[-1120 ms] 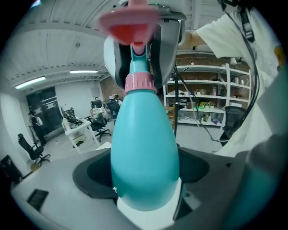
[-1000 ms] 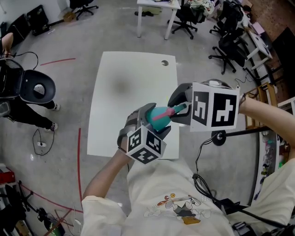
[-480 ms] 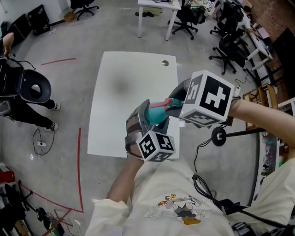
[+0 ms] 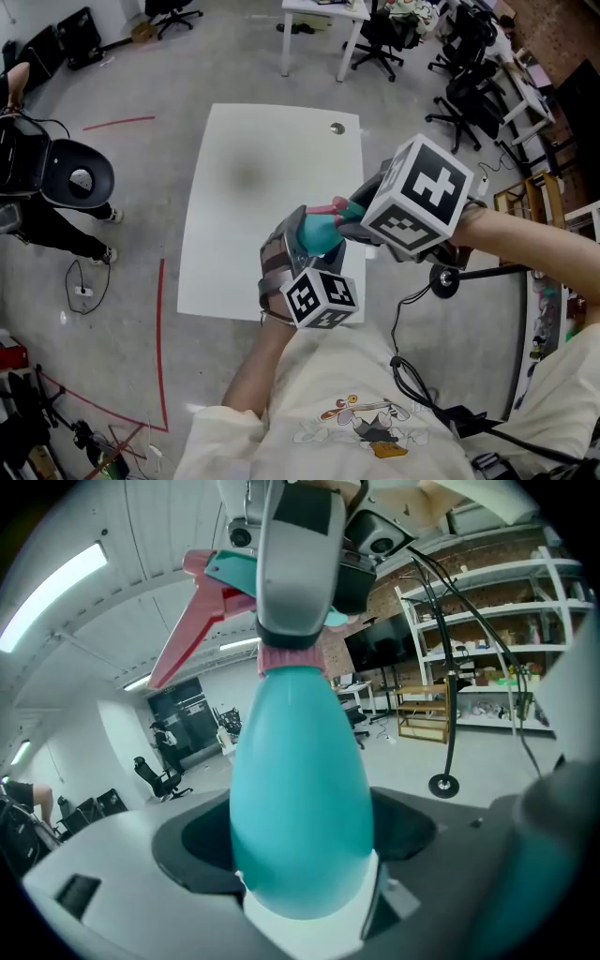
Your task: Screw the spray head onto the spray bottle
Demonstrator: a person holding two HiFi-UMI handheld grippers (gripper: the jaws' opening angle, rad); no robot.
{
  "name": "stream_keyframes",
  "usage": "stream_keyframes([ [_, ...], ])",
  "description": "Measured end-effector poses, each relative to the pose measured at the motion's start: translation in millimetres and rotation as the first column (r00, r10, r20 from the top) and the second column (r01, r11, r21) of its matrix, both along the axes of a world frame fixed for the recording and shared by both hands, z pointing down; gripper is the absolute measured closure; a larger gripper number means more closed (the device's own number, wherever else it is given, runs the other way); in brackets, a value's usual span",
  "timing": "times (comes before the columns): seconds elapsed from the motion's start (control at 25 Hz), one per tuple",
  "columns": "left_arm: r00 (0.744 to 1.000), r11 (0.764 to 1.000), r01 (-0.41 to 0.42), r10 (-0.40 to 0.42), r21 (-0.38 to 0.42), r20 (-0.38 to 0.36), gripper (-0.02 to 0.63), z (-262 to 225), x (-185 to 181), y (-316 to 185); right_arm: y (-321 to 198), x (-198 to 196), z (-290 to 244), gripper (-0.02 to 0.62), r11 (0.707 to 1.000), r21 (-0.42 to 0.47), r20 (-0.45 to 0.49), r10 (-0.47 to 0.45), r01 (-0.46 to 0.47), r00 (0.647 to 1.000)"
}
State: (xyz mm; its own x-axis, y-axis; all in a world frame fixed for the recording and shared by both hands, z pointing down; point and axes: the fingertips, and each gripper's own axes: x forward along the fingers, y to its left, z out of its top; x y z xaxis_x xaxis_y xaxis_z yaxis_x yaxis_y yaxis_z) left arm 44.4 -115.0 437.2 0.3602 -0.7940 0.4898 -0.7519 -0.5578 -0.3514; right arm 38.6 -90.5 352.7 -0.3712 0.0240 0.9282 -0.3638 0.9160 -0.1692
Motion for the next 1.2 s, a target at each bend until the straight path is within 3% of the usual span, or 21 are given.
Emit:
stream_keyframes([
  [0.28, 0.999, 0.999, -0.035, 0.035, -0.040, -0.015, 0.195, 11, -2, 1, -1, 6, -4, 0.460, 1.000, -0.004, -0.012, -0.014, 0.014, 1.000],
  [0.4, 0.992, 0.988, -0.125, 0.121, -0.095, -0.047, 0.195, 19, 0, 8, -1, 8, -14, 0.457, 0.999, 0.011, 0.020, -0.036, 0.035, 0.999],
  [0.64, 0.926, 0.897, -0.376, 0.353, -0.232, -0.136, 0.195, 37, -5, 24, -13, 15, -34, 0.457, 0.987, 0.092, 0.041, -0.134, 0.130, 0.990],
  [0.72, 0.877, 0.839, -0.479, 0.444, -0.257, -0.184, 0.195, 37, -3, 34, -9, 15, -38, 0.457, 0.971, 0.111, 0.051, -0.218, 0.212, 0.975],
  [0.76, 0.835, 0.790, -0.550, 0.505, -0.272, -0.220, 0.195, 36, -1, 44, -5, 15, -38, 0.457, 0.949, 0.132, 0.046, -0.294, 0.286, 0.955],
  [0.88, 0.642, 0.574, -0.766, 0.669, -0.288, -0.373, 0.195, 24, 4, 83, 6, 17, -37, 0.457, 0.817, 0.244, -0.022, -0.534, 0.523, 0.845],
  [0.92, 0.585, 0.516, -0.810, 0.691, -0.278, -0.425, 0.195, 18, 5, 93, 9, 16, -37, 0.457, 0.778, 0.269, -0.035, -0.582, 0.568, 0.813],
  [0.96, 0.543, 0.473, -0.839, 0.700, -0.267, -0.464, 0.195, 12, 5, 100, 14, 15, -37, 0.457, 0.752, 0.280, -0.037, -0.613, 0.597, 0.789],
  [1.0, 0.514, 0.445, -0.857, 0.706, -0.259, -0.488, 0.195, 9, 4, 104, 18, 12, -39, 0.457, 0.734, 0.285, -0.034, -0.635, 0.616, 0.772],
  [1.2, 0.427, 0.343, -0.904, 0.731, -0.253, -0.533, 0.195, 6, 3, 115, 29, 2, -45, 0.457, 0.670, 0.305, -0.035, -0.702, 0.677, 0.711],
])
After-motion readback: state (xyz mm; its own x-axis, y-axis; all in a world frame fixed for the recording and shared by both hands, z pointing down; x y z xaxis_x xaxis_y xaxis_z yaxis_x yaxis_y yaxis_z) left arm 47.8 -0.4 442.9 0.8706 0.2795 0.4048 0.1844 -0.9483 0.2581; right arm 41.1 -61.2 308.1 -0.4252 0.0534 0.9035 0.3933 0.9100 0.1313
